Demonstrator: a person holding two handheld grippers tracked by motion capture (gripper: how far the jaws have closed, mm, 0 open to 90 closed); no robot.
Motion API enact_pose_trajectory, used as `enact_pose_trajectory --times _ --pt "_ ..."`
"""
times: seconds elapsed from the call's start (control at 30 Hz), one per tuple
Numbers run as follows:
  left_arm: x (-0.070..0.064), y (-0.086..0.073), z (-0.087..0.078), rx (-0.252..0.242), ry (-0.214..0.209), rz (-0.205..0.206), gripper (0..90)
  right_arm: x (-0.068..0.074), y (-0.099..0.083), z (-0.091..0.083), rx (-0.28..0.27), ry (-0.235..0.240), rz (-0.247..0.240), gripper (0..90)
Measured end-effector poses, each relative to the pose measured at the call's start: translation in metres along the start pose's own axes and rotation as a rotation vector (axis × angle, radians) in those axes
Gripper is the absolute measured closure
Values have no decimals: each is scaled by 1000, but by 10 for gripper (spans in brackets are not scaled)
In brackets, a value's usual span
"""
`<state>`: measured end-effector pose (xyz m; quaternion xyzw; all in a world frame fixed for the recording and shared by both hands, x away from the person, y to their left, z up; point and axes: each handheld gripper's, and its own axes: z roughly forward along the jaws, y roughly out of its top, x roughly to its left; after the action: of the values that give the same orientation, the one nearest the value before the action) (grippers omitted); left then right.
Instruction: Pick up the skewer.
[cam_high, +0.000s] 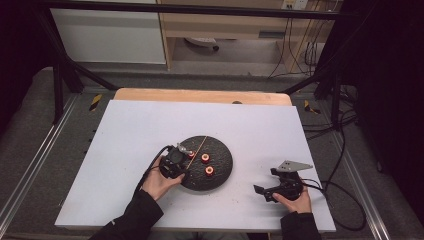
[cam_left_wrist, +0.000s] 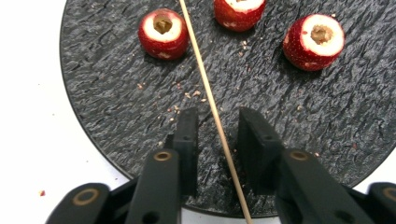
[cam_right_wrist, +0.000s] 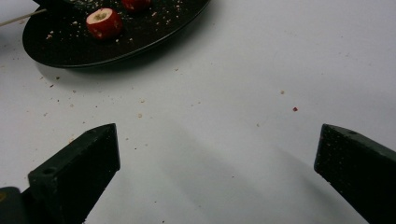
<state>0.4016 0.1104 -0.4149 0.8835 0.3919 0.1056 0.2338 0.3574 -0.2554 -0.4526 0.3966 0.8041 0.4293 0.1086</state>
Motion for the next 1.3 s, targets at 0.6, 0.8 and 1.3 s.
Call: enact_pose_trajectory --times 0.6,0.8,1.3 --pt "-2 -1 0 -8 39 -52 876 0 0 0 2 1 0 10" --pt "-1 -4 -4 -31 31 -42 880 0 0 0 1 0 1 10" --pt "12 -34 -30 -199 -24 0 881 0 0 0 10 -3 9 10"
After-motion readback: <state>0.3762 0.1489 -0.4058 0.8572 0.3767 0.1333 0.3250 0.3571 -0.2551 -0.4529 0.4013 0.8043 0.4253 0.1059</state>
